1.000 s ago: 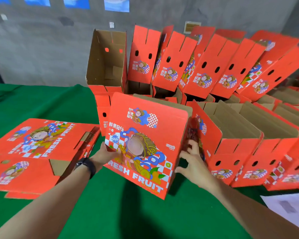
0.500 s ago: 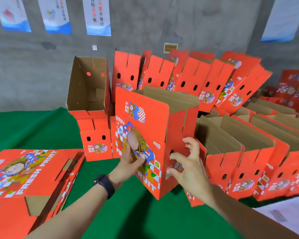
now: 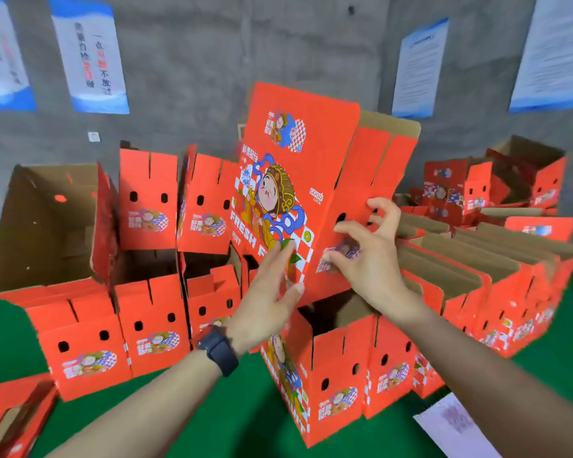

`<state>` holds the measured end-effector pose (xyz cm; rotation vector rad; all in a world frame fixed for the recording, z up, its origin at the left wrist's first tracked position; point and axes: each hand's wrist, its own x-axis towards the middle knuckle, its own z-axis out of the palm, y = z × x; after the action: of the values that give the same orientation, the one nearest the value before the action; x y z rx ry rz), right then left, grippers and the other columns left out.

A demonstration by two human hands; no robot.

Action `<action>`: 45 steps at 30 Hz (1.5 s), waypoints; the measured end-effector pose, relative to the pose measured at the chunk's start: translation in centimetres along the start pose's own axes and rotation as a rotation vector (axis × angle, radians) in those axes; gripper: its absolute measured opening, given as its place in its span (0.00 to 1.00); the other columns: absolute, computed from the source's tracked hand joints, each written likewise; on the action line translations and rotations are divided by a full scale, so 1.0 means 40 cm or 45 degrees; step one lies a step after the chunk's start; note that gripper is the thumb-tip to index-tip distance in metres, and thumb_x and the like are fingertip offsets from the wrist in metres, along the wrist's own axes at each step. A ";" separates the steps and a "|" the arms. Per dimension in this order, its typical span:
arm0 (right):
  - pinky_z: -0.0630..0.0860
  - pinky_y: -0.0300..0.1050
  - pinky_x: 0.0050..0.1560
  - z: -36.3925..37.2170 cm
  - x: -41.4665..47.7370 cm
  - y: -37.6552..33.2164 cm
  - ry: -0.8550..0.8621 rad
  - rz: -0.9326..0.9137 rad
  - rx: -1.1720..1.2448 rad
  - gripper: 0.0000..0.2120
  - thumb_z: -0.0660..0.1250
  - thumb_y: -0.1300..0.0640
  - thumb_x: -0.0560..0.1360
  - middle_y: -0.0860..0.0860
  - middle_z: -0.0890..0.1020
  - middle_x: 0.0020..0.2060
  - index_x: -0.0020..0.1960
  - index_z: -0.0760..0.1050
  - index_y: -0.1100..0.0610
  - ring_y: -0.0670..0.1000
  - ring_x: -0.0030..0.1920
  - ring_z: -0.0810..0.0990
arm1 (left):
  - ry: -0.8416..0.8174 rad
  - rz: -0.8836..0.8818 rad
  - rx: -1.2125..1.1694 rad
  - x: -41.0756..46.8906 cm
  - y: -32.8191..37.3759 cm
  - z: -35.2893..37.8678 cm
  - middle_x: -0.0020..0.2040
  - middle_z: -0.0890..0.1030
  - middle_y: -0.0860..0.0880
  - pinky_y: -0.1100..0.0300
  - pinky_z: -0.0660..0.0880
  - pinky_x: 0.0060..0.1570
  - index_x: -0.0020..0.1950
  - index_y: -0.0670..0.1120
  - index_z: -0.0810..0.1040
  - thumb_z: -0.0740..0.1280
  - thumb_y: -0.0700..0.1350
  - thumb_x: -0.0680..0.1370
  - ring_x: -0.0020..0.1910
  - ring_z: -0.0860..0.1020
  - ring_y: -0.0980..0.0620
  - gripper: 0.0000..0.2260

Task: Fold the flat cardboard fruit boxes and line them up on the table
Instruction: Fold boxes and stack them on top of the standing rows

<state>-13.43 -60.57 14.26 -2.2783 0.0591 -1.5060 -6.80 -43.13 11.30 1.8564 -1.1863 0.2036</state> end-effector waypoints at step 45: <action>0.57 0.63 0.72 -0.060 0.140 0.433 -0.010 0.323 -0.598 0.28 0.69 0.61 0.72 0.63 0.52 0.76 0.70 0.67 0.60 0.67 0.75 0.51 | -0.571 -0.331 0.754 0.313 -0.162 0.250 0.79 0.47 0.49 0.45 0.55 0.74 0.78 0.53 0.46 0.61 0.57 0.79 0.77 0.51 0.46 0.34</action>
<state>-10.04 -78.60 13.81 -2.5038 0.7416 -1.4618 1.85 -57.83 8.54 2.6578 -1.2452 -0.0184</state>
